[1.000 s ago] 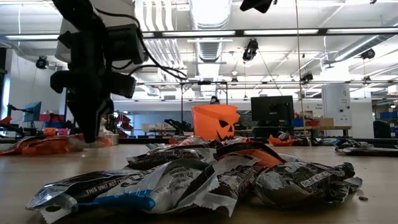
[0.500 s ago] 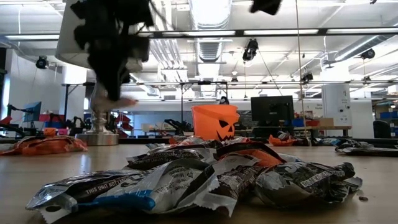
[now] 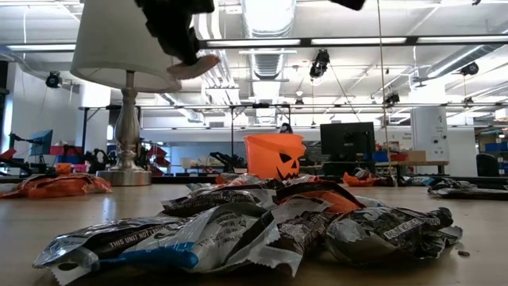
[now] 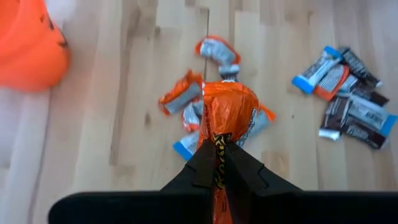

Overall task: Organize candy in baskets
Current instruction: Put the orange chocolate into the orange bucket

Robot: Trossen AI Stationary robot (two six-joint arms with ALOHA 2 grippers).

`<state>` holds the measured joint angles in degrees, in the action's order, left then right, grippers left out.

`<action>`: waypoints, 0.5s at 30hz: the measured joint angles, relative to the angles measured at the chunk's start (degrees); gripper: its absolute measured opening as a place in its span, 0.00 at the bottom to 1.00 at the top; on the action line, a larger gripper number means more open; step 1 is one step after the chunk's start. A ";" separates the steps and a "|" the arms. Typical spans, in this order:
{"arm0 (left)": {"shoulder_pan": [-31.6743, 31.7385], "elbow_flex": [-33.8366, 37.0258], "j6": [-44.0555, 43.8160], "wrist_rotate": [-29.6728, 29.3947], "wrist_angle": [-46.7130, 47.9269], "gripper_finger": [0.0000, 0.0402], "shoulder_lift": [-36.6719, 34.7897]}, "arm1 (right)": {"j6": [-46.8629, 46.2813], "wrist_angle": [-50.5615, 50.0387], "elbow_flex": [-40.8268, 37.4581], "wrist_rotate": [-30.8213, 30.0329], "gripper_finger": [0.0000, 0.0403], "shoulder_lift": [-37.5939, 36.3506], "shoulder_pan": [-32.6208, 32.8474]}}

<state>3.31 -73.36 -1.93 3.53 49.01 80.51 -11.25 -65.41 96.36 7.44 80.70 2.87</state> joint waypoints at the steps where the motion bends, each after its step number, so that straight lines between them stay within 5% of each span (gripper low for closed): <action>1: 0.00 -0.59 0.02 -0.04 -0.02 0.00 0.00 | 0.59 1.13 0.00 -0.03 0.34 0.25 0.00; 15: -0.01 -2.46 2.95 -7.99 -6.04 0.00 -0.02 | -6.00 23.15 0.00 -2.73 0.34 5.42 -0.17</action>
<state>3.30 -75.82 1.02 -4.46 42.97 80.49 -17.26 -42.25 96.36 4.71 86.12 2.71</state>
